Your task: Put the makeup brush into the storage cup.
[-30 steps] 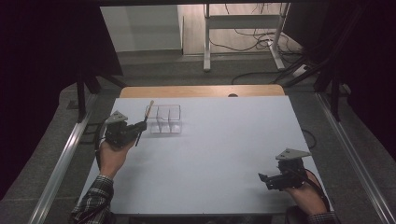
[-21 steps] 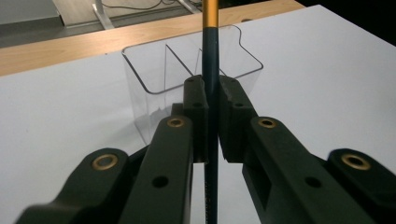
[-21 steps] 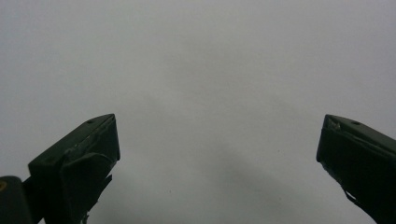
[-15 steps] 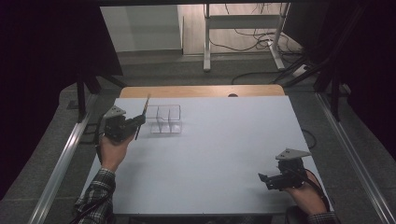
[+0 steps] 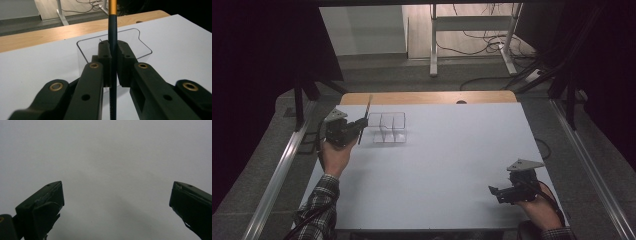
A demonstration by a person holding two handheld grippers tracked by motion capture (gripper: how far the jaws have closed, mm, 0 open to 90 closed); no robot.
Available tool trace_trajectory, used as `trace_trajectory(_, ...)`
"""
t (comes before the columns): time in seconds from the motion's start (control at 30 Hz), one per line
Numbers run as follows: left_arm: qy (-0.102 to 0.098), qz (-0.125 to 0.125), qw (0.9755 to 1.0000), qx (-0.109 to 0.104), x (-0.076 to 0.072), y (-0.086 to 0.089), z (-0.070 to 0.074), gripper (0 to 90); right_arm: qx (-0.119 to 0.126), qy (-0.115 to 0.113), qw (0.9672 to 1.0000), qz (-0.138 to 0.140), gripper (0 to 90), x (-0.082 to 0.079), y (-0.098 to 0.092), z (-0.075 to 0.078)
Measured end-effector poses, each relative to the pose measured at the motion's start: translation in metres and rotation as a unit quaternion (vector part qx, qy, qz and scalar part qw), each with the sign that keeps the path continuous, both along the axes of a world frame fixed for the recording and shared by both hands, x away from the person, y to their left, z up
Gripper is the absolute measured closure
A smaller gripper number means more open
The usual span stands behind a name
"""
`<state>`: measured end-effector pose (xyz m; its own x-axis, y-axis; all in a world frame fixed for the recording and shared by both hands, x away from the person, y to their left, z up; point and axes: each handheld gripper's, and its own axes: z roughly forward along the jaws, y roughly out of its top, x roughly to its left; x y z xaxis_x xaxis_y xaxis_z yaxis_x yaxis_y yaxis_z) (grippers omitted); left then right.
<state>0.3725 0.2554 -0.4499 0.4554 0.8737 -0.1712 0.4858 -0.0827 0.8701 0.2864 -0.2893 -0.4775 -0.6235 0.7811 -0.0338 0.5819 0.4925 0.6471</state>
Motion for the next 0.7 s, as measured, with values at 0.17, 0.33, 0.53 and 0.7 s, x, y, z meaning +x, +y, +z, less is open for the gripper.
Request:
trace_trajectory(0.17,-0.008,0.002,1.0,-0.002,0.007,-0.001,0.007,83.5,-0.001,0.003,1.0,0.002,0.0,0.0,0.0,0.0)
trace_trajectory(0.33,-0.014,0.002,0.9999,-0.003,0.015,-0.002,0.012,83.5,-0.003,0.004,1.0,0.004,0.2,0.001,0.001,-0.001)
trace_trajectory(0.53,-0.019,0.003,0.9998,-0.004,0.022,-0.004,0.014,83.5,-0.003,0.006,1.0,0.005,0.4,0.001,0.001,-0.001)
trace_trajectory(0.7,-0.023,0.003,0.9997,0.001,0.03,-0.008,0.015,83.5,-0.003,0.008,0.9999,0.007,0.7,0.001,0.001,-0.001)
